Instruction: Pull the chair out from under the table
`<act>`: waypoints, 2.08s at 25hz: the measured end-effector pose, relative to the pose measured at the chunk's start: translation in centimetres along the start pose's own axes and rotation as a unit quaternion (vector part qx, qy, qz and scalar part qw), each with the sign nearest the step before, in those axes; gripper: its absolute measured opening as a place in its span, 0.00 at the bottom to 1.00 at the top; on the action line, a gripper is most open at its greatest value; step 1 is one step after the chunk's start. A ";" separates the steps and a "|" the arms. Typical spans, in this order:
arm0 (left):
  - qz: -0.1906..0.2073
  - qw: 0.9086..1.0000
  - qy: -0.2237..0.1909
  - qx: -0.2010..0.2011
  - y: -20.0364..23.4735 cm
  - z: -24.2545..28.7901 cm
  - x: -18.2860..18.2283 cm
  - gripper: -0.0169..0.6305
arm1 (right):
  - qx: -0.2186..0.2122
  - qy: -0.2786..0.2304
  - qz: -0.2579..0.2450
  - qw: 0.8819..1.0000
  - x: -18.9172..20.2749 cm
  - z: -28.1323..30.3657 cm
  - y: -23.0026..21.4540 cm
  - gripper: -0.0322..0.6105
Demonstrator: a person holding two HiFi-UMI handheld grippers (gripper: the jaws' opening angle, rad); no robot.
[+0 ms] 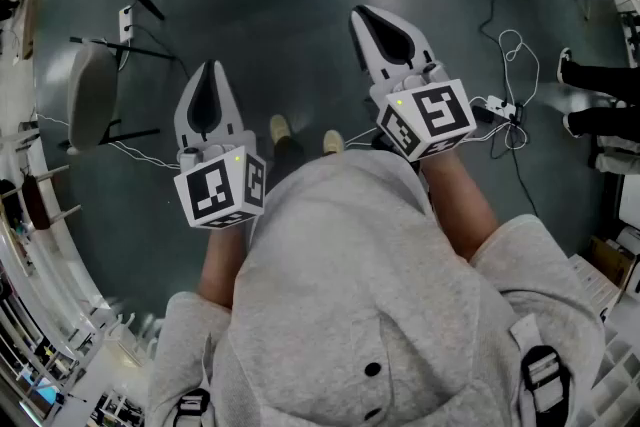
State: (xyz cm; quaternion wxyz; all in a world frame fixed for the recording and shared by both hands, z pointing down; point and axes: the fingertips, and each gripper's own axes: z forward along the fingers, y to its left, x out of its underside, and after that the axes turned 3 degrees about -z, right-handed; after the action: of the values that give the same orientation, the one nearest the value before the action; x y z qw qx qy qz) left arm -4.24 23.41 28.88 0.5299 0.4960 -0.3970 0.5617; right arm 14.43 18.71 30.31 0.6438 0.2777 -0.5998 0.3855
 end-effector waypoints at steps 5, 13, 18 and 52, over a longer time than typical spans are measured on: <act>0.009 1.000 -0.004 0.006 -1.9 -0.3 0.0 0.05 | 0.002 -0.005 0.005 1.000 0.0 -1.2 -1.2 0.10; 0.015 1.000 -0.013 0.006 -3.3 -1.1 -0.5 0.05 | -0.003 -0.006 0.024 1.000 0.4 -2.8 -1.8 0.10; 0.013 1.000 -0.014 0.005 -3.7 -1.7 -0.4 0.05 | -0.001 -0.008 0.032 0.999 0.6 -3.5 -2.0 0.10; -0.005 0.999 0.014 0.042 5.2 11.9 -1.5 0.05 | -0.004 0.022 0.017 1.000 0.6 12.4 -2.4 0.10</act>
State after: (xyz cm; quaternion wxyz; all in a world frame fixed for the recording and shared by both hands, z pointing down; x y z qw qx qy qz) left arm -7.80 10.91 30.07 0.5169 0.5123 -0.3628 0.5820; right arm 9.43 7.32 32.74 0.6517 0.2560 -0.5916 0.3998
